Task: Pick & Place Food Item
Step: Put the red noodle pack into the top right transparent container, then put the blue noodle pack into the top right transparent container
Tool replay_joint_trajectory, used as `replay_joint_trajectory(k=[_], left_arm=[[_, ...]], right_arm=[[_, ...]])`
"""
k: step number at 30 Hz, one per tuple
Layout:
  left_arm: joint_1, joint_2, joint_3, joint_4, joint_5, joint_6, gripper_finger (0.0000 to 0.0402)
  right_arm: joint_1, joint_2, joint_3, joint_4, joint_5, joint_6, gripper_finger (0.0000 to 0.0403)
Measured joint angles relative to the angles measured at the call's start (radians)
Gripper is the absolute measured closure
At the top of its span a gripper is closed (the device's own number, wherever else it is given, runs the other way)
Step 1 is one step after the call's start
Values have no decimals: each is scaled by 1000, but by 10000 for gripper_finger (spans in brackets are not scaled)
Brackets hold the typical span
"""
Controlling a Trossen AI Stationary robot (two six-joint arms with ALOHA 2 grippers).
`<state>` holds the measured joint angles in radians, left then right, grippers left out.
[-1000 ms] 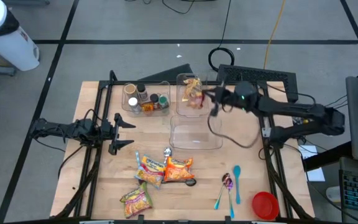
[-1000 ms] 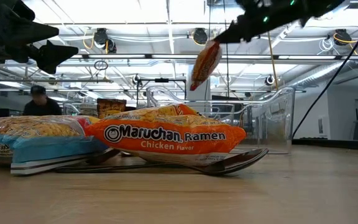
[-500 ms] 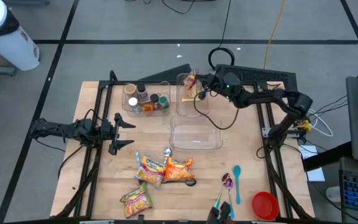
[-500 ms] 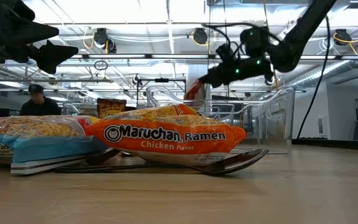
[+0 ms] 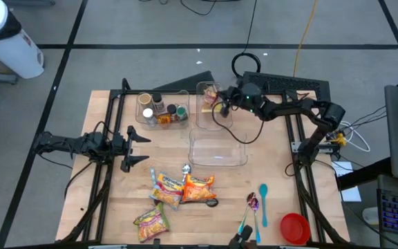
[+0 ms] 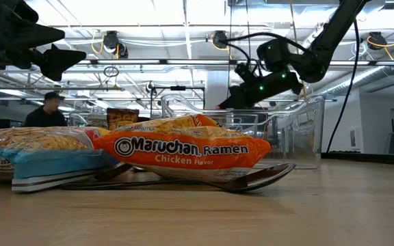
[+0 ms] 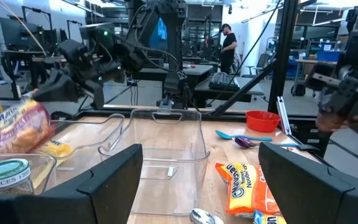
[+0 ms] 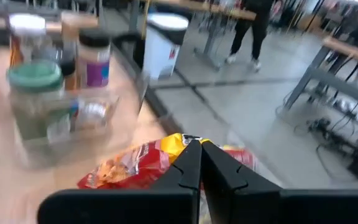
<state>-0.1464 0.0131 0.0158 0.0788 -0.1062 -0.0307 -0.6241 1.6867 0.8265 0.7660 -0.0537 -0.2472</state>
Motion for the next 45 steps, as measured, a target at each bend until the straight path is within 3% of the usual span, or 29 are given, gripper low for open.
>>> replay_joint_trajectory(k=[6,18,28,34,42,45], left_arm=[[0,0,0,0,0,0,78],[0,0,0,0,0,0,78],[0,0,0,0,0,0,78],[0,0,0,0,0,0,78],[0,0,0,0,0,0,78],[0,0,0,0,0,0,78]], right_arm=[[0,0,0,-126,2,36,403],[-5,0,0,-195,27,46,391],[-5,-4,0,-212,57,65,257],[-2,-78,0,-256,53,106,183],[18,-314,1,-524,45,176,141],[32,-399,-13,-606,-51,189,141]])
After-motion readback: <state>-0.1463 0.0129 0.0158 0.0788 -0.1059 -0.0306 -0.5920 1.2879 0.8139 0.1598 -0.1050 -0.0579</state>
